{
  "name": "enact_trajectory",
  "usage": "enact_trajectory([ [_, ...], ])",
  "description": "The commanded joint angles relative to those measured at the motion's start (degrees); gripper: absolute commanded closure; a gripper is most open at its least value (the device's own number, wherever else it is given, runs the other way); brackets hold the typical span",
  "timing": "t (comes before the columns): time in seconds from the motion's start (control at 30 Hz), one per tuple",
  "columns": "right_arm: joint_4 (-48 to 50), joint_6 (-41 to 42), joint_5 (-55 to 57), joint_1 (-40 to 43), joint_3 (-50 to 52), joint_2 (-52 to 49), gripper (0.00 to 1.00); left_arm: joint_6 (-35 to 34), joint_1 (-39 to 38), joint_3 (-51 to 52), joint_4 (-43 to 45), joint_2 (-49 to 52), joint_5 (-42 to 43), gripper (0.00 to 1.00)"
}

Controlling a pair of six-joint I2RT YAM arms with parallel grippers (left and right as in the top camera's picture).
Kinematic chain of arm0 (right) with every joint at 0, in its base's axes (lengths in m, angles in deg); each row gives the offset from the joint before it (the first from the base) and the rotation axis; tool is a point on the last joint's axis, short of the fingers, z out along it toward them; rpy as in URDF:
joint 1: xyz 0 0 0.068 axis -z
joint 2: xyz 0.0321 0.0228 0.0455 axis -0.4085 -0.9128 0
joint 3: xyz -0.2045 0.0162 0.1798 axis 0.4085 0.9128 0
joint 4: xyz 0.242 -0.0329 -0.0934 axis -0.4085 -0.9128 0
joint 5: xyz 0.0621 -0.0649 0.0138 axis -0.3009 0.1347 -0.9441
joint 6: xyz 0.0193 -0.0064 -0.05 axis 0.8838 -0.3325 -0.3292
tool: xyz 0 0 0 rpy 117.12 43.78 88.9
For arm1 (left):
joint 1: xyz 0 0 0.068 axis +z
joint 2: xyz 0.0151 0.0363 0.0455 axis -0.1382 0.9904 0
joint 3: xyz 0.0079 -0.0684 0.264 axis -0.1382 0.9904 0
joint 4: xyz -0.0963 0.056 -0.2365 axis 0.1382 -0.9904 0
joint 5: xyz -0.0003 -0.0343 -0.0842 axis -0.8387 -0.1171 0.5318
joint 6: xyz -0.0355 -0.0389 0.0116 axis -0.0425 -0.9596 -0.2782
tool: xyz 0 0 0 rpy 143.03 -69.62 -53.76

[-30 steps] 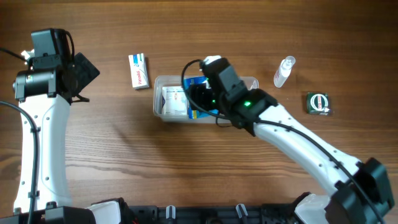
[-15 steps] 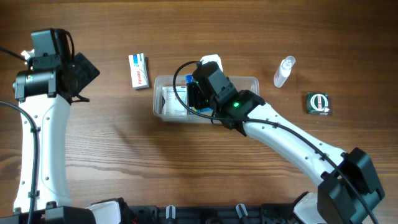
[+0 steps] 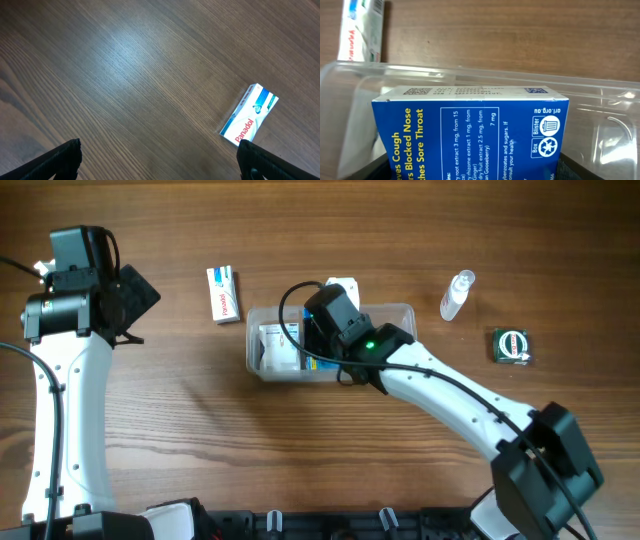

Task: Pack container
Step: 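Carry the blue box with right gripper and lower into container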

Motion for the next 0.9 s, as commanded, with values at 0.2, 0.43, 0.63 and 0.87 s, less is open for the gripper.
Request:
enact_trajectory([
  [0.2,1.66,-0.70,1.20,-0.07,-1.42,-2.64,0.50,0.24,0.24,-0.42,0.13,-0.31,-0.52,0.00],
  [0.43,2.05,-0.68,0.96,-0.07,-1.31,-4.92,0.49,0.22,0.24,-0.42,0.13,-0.31,-0.52,0.00],
  [0.63,2.05,-1.92,0.94,-0.07,-1.31,-5.55,0.48,0.22,0.24,-0.42,0.13,-0.31,-0.52,0.00],
  [0.87,2.05,-2.16,0.22,-0.07,-1.31,-5.77,0.47,0.22,0.24,-0.42,0.13,-0.31,-0.52,0.00],
])
